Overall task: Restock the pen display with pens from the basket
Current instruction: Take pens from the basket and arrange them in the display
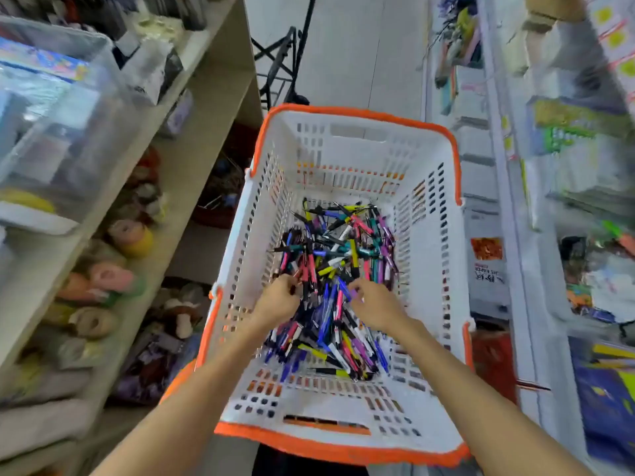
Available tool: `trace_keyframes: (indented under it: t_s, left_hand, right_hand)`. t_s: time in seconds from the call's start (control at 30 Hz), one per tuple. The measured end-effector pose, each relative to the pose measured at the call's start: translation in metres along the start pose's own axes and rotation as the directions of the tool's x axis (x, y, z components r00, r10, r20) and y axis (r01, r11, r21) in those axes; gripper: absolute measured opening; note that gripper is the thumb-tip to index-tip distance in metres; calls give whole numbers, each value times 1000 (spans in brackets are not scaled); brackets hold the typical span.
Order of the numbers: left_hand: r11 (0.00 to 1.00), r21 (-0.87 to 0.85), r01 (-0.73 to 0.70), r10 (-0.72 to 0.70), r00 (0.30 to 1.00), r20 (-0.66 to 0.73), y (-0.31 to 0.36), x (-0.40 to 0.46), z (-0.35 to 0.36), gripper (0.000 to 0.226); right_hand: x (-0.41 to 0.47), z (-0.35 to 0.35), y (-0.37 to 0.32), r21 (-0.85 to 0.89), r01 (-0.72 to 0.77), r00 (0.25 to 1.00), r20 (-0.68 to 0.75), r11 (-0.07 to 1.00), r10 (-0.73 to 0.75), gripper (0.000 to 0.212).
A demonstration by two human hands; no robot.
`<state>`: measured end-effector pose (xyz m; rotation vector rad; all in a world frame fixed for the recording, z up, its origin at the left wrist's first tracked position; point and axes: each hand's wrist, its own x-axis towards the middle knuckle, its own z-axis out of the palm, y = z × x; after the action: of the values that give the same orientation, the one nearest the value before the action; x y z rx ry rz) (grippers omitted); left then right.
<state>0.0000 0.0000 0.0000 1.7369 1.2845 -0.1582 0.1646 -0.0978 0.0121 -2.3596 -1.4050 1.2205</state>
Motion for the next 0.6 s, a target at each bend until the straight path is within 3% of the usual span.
trace_keyframes:
  t_s: [0.13,0.2,0.27,0.4,0.5,0.6]
  left_hand:
    - [985,-152,80,-99,988,-120,-6,24,19,45]
    - [989,-127,71,-99,968,-232,-9,34,31,49]
    - [994,-82,67,-92,931,-353,-10,48,38,49]
    - [992,-126,-1,-57,886,-459,-7,71,45,58]
    - [969,-239,-58,-29,939,-344,0,83,45,70]
    - [997,-20,-74,64,948,-312,4,87,35,69]
  right_hand:
    - [16,22,7,195,-10,959,-276,981,64,51]
    - [28,26,14,177,3,917,-394,984,68,52]
    - [42,24,19,41,-17,883,-469,999,34,57]
    - [66,23,21,-287,-53,863,-496,956,-101,74]
    - [87,22,23,-520,-72,878,-438,851,-193,81]
    - [99,17,19,-613,14,914,-313,790,-259,64]
